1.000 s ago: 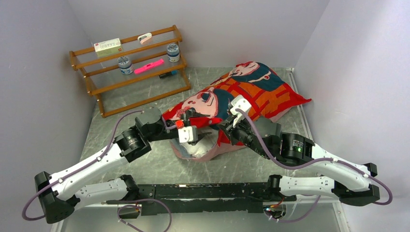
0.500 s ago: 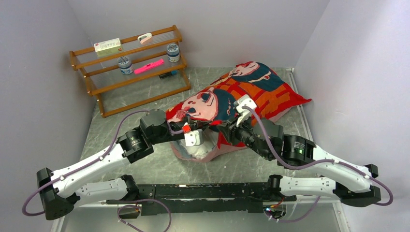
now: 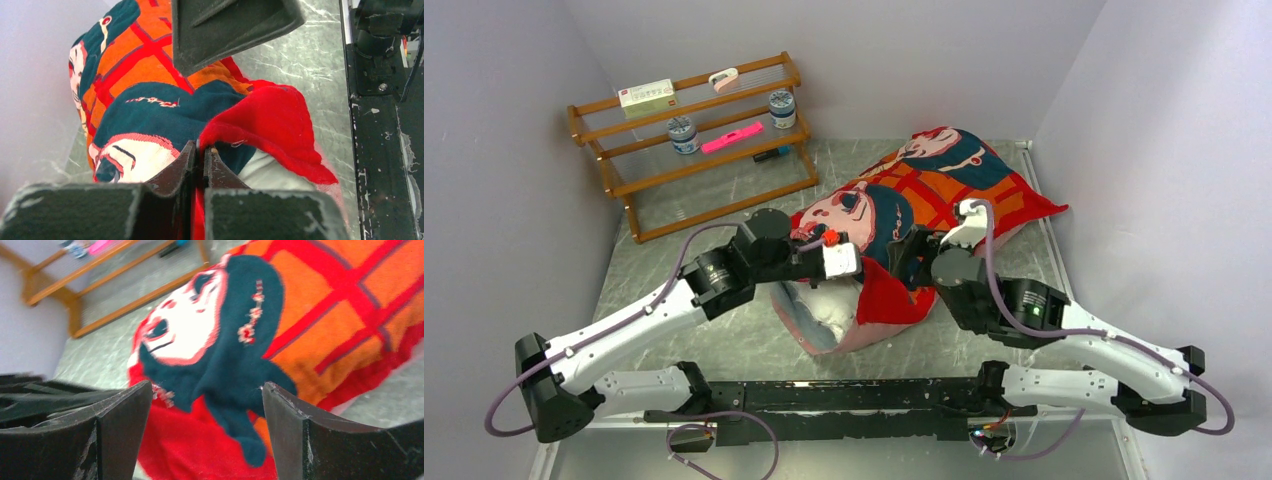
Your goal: Put the pillow into the pillowcase
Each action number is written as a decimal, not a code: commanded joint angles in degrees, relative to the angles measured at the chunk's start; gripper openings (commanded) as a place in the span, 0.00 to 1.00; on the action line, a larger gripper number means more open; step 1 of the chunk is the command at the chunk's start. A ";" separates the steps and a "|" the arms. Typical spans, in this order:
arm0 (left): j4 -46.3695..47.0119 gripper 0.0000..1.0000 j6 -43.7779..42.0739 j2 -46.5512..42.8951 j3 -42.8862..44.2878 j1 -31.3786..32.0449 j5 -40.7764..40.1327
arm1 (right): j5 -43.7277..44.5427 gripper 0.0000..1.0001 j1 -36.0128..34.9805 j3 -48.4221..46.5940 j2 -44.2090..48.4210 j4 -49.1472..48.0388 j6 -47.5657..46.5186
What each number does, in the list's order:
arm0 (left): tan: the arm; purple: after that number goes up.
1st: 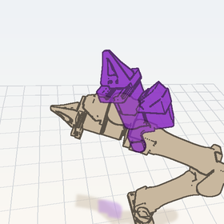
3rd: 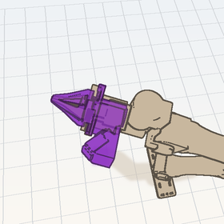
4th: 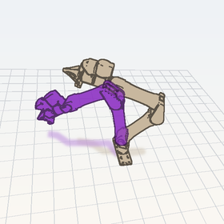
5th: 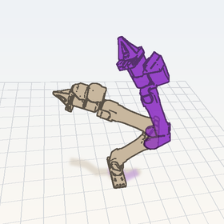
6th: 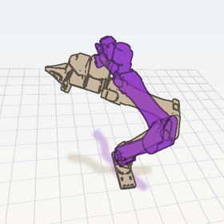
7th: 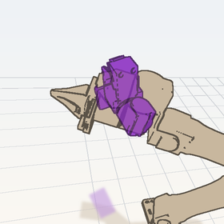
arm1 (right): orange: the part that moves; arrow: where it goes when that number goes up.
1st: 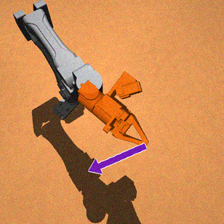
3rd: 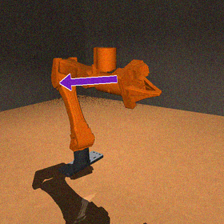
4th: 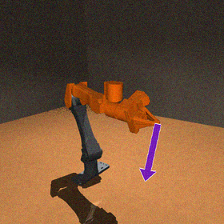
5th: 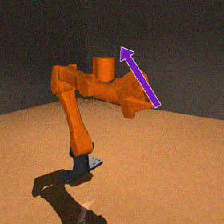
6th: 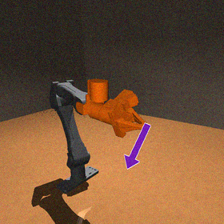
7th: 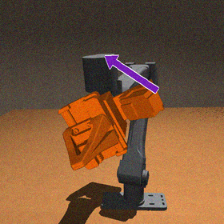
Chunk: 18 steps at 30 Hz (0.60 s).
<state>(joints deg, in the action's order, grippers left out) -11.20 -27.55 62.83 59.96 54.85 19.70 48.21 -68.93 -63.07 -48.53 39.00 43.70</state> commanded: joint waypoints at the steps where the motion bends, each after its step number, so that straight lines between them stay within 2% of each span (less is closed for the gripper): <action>1: -2.42 0.05 6.18 0.47 3.85 -3.85 5.55 | 3.07 0.84 7.29 0.66 -0.88 0.54 2.85; 5: 0.68 0.05 8.07 -2.09 0.51 -5.52 7.61 | -12.09 0.85 22.92 5.06 -3.79 -4.01 0.01; 8: -2.09 0.05 7.05 -1.81 0.57 -5.82 7.95 | -26.87 0.84 37.21 11.44 -5.09 -10.18 -0.54; 11: -5.04 0.05 7.05 -0.94 0.89 -5.90 8.82 | -43.08 0.78 49.44 18.39 -7.24 -17.79 -1.50; 15: -2.48 0.05 9.20 -1.36 -1.28 -5.92 11.93 | -49.54 0.66 57.23 21.40 -13.96 -27.11 -3.98; 18: 0.57 0.05 10.33 -1.76 -3.57 -5.90 13.50 | -50.17 0.47 60.00 20.74 -19.68 -34.79 -7.56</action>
<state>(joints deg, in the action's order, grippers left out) -14.68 -19.88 62.04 58.83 49.15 28.97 5.17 -12.21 -41.69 -62.81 19.57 41.32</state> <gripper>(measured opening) 0.079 0.582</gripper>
